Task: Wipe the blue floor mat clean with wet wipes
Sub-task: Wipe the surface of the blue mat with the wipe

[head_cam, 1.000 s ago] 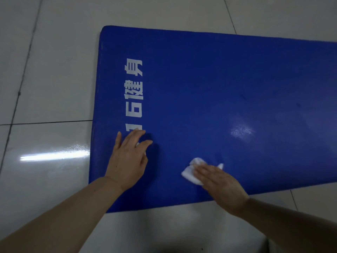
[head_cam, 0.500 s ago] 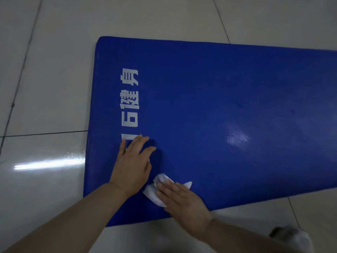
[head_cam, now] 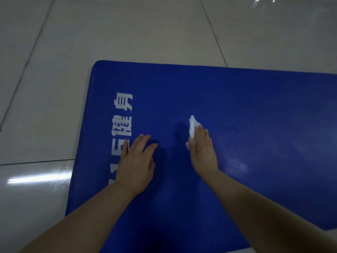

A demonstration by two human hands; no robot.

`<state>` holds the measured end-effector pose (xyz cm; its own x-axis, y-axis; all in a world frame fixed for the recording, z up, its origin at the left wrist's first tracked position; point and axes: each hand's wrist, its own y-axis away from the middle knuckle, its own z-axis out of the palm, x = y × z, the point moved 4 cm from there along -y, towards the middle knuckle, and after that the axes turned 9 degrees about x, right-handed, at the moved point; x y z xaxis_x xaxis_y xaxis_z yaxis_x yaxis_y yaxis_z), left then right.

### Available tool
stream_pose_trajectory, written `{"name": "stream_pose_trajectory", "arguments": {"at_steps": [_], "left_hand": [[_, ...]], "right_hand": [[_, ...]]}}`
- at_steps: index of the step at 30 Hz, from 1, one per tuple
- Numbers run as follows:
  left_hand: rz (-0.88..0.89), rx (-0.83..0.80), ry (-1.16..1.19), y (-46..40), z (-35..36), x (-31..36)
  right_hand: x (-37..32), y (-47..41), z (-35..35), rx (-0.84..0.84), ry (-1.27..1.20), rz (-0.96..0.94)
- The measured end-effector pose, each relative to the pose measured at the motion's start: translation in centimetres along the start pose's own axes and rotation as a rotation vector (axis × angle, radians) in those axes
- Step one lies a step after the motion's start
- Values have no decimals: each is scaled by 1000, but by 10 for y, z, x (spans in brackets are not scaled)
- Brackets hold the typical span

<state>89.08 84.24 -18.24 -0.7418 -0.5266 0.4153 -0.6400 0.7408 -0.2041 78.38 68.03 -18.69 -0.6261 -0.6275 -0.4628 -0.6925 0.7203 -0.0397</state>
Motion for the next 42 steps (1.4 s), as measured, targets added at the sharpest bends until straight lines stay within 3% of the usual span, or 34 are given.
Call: {"name": "stream_pose_trajectory", "arguments": {"at_steps": [2, 6, 9, 11, 15, 17, 19, 21, 26, 29, 33, 37, 40, 42], "left_hand": [[2, -14, -17, -21, 9, 5], [-10, -13, -25, -80, 26, 13], [-58, 35, -38, -133, 39, 18], [-107, 54, -38, -170, 50, 22], [-174, 2, -54, -220, 80, 26], [-169, -10, -79, -226, 93, 20], [-168, 26, -80, -226, 101, 15], [-167, 31, -60, -225, 99, 16], [-184, 29, -105, -228, 103, 11], [-189, 25, -131, -230, 103, 10], [-183, 22, -151, -231, 104, 10], [-184, 35, -147, -230, 106, 10], [-180, 40, -162, -231, 106, 11], [-180, 40, -165, -231, 105, 11]], "right_hand": [[10, -16, 21, -74, 135, -62], [19, -22, 32, 38, 193, -134], [23, -26, 37, 137, -7, -169], [22, -36, 24, 269, -292, -42], [31, -85, -12, 346, -786, 623], [32, -123, -29, 432, -859, 674], [29, -168, -32, 442, -896, 549], [21, -214, -18, 343, -703, 379], [-8, -300, 46, -3, 189, -294], [3, -309, 50, -102, 331, -507], [49, -318, 17, -127, 421, -512], [103, -339, -16, -36, 458, -219], [91, -341, -7, -24, 415, -78], [59, -334, 11, 12, 408, -170]]}}
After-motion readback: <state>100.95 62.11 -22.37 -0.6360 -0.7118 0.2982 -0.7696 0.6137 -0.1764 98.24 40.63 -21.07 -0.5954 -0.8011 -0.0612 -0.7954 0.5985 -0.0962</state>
